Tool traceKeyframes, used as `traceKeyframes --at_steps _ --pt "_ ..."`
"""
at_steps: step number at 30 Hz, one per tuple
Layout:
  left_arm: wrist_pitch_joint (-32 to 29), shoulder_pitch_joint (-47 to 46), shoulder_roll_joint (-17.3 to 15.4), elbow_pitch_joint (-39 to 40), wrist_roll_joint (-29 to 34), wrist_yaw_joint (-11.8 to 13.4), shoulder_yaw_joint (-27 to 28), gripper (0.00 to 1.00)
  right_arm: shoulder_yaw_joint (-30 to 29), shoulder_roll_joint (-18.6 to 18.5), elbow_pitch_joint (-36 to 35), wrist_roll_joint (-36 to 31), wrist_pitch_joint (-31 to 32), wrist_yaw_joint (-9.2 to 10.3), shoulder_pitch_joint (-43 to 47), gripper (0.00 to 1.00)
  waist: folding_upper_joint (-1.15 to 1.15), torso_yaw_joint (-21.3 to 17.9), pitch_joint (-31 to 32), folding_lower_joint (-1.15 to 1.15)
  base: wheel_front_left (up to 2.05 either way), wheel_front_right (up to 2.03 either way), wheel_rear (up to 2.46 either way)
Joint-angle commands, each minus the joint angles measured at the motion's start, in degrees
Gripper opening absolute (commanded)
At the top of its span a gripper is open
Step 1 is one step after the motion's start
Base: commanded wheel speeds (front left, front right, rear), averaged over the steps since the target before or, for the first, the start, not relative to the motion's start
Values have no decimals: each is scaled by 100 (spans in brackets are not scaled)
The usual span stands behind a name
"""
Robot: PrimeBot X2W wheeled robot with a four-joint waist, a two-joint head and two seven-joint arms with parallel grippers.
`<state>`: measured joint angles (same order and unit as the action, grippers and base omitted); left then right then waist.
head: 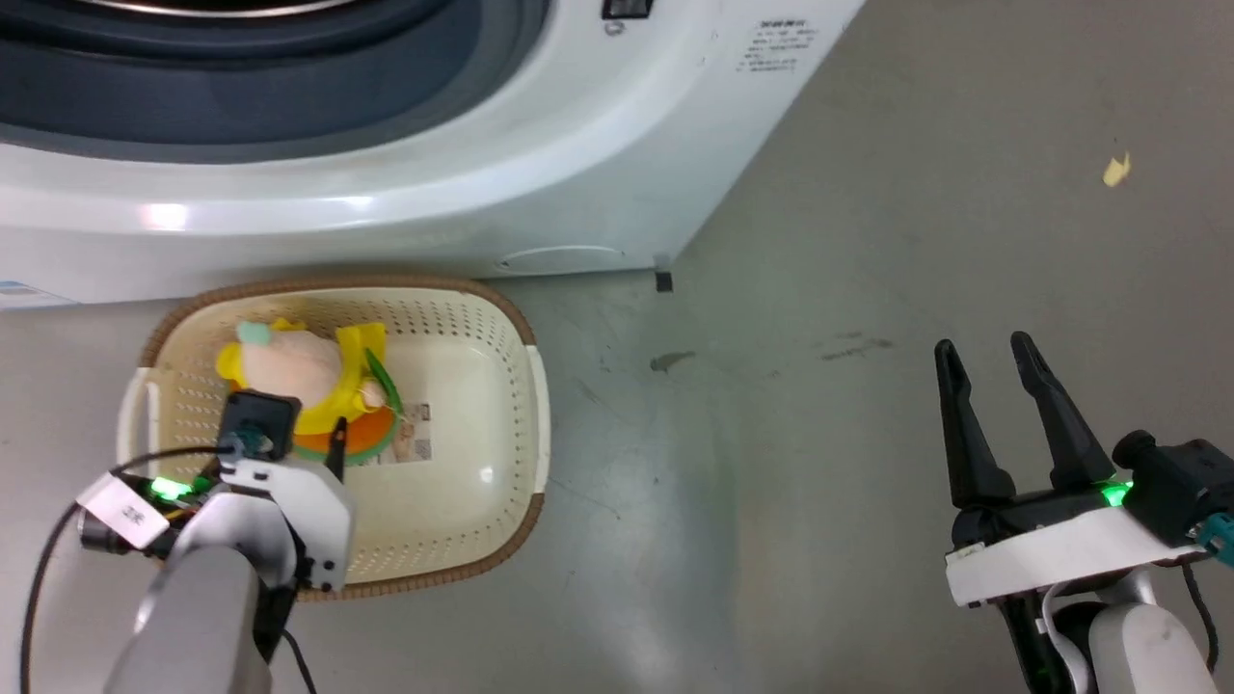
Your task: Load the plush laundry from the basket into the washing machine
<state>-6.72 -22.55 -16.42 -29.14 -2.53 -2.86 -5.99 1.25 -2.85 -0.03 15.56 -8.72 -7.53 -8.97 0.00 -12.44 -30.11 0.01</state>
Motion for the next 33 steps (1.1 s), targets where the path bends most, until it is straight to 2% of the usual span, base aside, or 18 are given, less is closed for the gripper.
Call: traceKeyframes --at_steps 1,7,22,28,33 --pt "-51 -191 -106 -136 -33 40 -4 100 3 -2 -7 102 -66 2 -127 100 0 -94 -140 -1 0 0 0" --pt "-189 -572 -335 -326 -66 2 -59 100 16 -2 -11 228 -138 3 -197 100 0 -232 -423 -1 0 0 0" --pt "-1273 -1415 -1064 -932 -289 22 -25 100 137 -2 -41 667 -316 3 -522 100 0 -641 -1255 -1 0 0 0" --pt "-1415 -1657 -1257 -902 -413 -93 -91 100 240 -2 -30 850 -388 3 -625 100 0 -787 -1609 -1 0 0 0" --pt "-1531 -1786 -1410 -954 -485 -93 -136 100 347 -2 -40 1002 -447 4 -742 100 0 -913 -1871 -1 0 0 0"
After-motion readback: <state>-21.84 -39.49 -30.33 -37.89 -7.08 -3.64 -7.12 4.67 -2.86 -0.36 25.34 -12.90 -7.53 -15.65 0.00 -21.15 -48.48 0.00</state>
